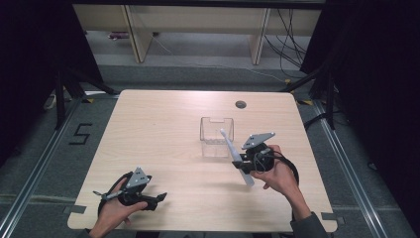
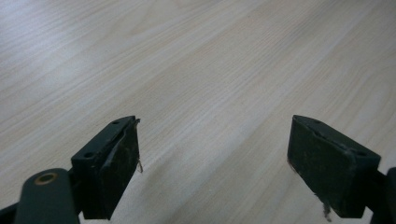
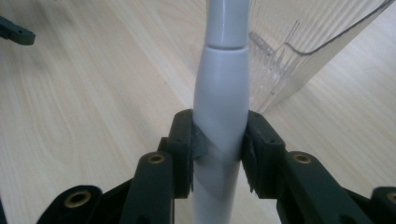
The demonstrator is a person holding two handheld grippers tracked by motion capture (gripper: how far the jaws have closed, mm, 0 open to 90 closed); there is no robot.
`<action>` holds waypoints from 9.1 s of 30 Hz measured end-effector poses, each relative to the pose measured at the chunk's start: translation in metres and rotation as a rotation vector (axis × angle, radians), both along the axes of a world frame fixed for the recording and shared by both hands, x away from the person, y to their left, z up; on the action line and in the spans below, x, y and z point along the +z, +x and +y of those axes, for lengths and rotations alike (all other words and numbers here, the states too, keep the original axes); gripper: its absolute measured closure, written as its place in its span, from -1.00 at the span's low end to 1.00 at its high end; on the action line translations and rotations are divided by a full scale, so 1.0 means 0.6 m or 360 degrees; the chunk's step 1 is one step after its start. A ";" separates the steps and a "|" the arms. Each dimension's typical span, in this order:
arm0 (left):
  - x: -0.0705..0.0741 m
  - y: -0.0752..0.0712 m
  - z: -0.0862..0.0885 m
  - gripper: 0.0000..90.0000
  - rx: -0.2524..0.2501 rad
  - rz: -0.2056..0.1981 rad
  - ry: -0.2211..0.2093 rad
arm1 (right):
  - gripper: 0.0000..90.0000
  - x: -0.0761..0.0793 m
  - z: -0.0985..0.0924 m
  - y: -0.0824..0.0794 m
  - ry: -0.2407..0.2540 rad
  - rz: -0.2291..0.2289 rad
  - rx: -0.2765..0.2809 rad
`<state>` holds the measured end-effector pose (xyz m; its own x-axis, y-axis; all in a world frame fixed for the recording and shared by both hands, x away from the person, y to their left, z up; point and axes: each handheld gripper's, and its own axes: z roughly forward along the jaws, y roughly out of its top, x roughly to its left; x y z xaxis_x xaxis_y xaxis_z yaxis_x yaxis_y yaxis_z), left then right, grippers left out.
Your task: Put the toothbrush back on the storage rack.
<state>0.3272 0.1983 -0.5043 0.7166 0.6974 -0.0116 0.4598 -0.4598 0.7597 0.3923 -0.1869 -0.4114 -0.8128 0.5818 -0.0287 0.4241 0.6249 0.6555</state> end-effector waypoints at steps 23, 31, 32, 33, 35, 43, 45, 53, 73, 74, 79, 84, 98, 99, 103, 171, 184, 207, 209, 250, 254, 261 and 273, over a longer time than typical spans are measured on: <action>0.000 -0.001 -0.002 -0.64 0.0009 0.0001 -0.0024 | 0.49 0.037 0.006 0.033 0.0213 -0.0060 -0.0058; 0.000 -0.001 -0.001 -0.64 0.0009 0.0001 -0.0023 | 0.49 0.061 0.011 0.048 0.0241 -0.0085 -0.0083; 0.000 -0.001 -0.001 -0.64 0.0009 0.0001 -0.0023 | 0.49 0.063 0.013 0.050 0.0257 -0.0080 -0.0080; 0.000 -0.001 -0.001 -0.64 0.0009 0.0001 -0.0024 | 0.49 0.066 0.016 0.051 0.0265 -0.0087 -0.0082; 0.000 -0.001 -0.001 -0.64 0.0009 0.0001 -0.0022 | 0.49 0.075 0.019 0.054 0.0256 -0.0086 -0.0081; 0.000 0.000 -0.001 -0.64 0.0006 -0.0002 -0.0023 | 0.49 0.098 0.040 0.069 0.0298 -0.0092 -0.0066; 0.001 -0.001 0.000 -0.64 0.0005 -0.0001 -0.0021 | 0.49 0.101 0.044 0.074 0.0316 -0.0079 -0.0058; 0.001 -0.001 0.000 -0.64 0.0002 0.0002 -0.0023 | 0.49 0.115 0.056 0.098 0.0357 -0.0069 -0.0059; 0.002 -0.002 -0.002 -0.64 -0.0004 0.0000 -0.0035 | 0.49 0.124 0.100 0.154 0.0337 -0.0076 -0.0111; 0.002 -0.002 -0.002 -0.64 -0.0005 0.0001 -0.0036 | 0.49 0.125 0.099 0.158 0.0319 -0.0094 -0.0108; 0.002 -0.002 -0.001 -0.64 -0.0002 0.0000 -0.0036 | 0.49 0.117 0.100 0.172 0.0293 -0.0103 -0.0123; 0.002 -0.002 -0.002 -0.64 -0.0006 0.0000 -0.0036 | 0.49 0.107 0.100 0.182 0.0289 -0.0108 -0.0161; 0.002 -0.002 -0.001 -0.64 -0.0006 0.0000 -0.0033 | 0.49 0.075 0.103 0.197 0.0181 -0.0067 -0.0191; 0.002 -0.002 -0.001 -0.64 -0.0005 0.0000 -0.0033 | 0.49 0.070 0.104 0.198 0.0183 -0.0082 -0.0182; 0.002 -0.001 -0.001 -0.64 -0.0011 -0.0008 -0.0017 | 0.49 0.060 0.104 0.199 0.0161 -0.0060 -0.0194; 0.002 -0.001 0.000 -0.64 -0.0023 -0.0018 0.0012 | 0.48 -0.016 0.145 0.214 -0.0108 0.0178 -0.0163; 0.002 -0.001 0.000 -0.64 -0.0024 -0.0016 0.0012 | 0.40 -0.018 0.138 0.220 -0.0081 0.0090 -0.0105; 0.001 -0.003 -0.002 -0.64 -0.0023 0.0008 -0.0004 | 0.04 0.006 0.114 0.203 0.0007 0.0017 -0.0146; 0.000 -0.003 -0.003 -0.64 -0.0013 0.0009 -0.0022 | 0.01 0.010 0.112 0.197 0.0028 0.0056 -0.0211; 0.000 -0.002 -0.003 -0.64 -0.0027 0.0008 0.0007 | -0.24 0.028 0.048 0.142 0.0170 -0.0061 -0.0186; 0.000 -0.002 -0.003 -0.64 -0.0026 0.0007 0.0006 | -0.25 0.024 0.043 0.138 0.0187 -0.0077 -0.0197; 0.000 -0.002 -0.003 -0.64 -0.0026 0.0007 0.0008 | -0.27 0.024 0.032 0.131 0.0166 -0.0076 -0.0187; 0.000 -0.002 -0.003 -0.64 -0.0024 0.0005 0.0009 | -0.29 0.021 0.021 0.116 0.0207 -0.0075 -0.0231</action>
<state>0.3258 0.1962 -0.5045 0.7269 0.6867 -0.0101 0.4554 -0.4709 0.7556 0.4618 -0.1746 -0.3987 -0.7197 0.6941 0.0182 0.4704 0.4681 0.7480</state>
